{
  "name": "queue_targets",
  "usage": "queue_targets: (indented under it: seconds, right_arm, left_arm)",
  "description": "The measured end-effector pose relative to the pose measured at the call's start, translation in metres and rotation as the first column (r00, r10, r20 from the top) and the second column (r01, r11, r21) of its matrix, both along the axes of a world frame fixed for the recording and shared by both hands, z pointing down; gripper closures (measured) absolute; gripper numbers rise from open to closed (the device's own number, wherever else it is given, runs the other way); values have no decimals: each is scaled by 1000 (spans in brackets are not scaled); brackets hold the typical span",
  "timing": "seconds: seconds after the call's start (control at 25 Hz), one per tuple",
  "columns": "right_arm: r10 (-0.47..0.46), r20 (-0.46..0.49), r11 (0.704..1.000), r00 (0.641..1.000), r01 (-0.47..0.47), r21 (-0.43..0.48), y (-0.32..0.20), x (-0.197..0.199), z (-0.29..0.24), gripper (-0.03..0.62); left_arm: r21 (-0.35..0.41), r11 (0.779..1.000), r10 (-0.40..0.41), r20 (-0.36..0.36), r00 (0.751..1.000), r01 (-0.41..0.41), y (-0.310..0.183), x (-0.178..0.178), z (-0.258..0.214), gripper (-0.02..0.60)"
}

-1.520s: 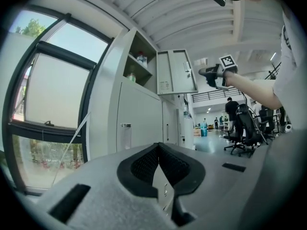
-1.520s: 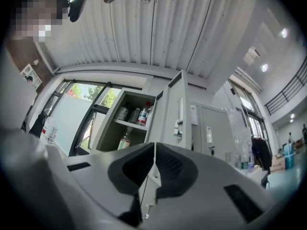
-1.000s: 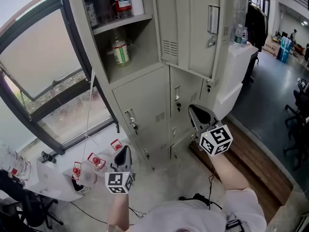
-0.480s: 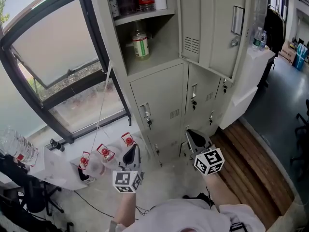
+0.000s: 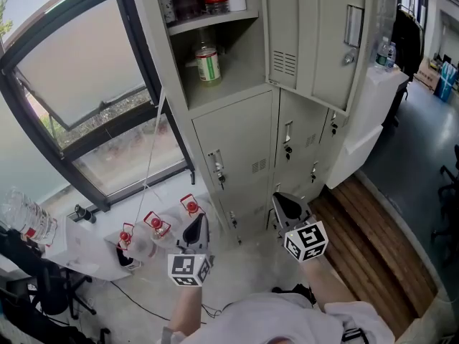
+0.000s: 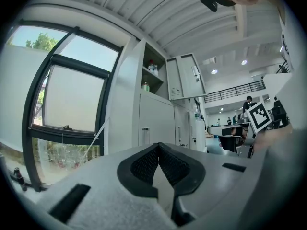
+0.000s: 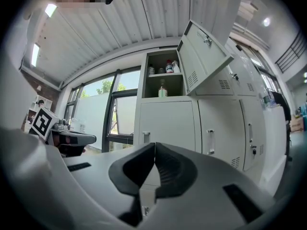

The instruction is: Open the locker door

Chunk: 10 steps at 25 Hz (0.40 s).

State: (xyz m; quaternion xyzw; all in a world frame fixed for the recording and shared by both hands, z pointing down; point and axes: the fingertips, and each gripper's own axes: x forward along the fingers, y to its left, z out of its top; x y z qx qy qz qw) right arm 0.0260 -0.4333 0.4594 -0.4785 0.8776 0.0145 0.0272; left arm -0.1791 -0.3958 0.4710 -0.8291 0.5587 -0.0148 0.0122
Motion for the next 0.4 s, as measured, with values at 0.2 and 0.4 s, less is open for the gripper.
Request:
queue_targets:
  seconds: [0.2, 0.4]
  right_arm:
    - [-8, -5, 1000, 1000, 8, -2, 2, -5, 1, 580]
    - [-15, 1, 1000, 1000, 15, -6, 2, -9, 2, 580]
  left_arm:
    - [-3, 1000, -1, -1, 1000, 1, 0, -2, 0, 578]
    - [3, 1000, -4, 4, 1000, 4, 0, -4, -2, 580]
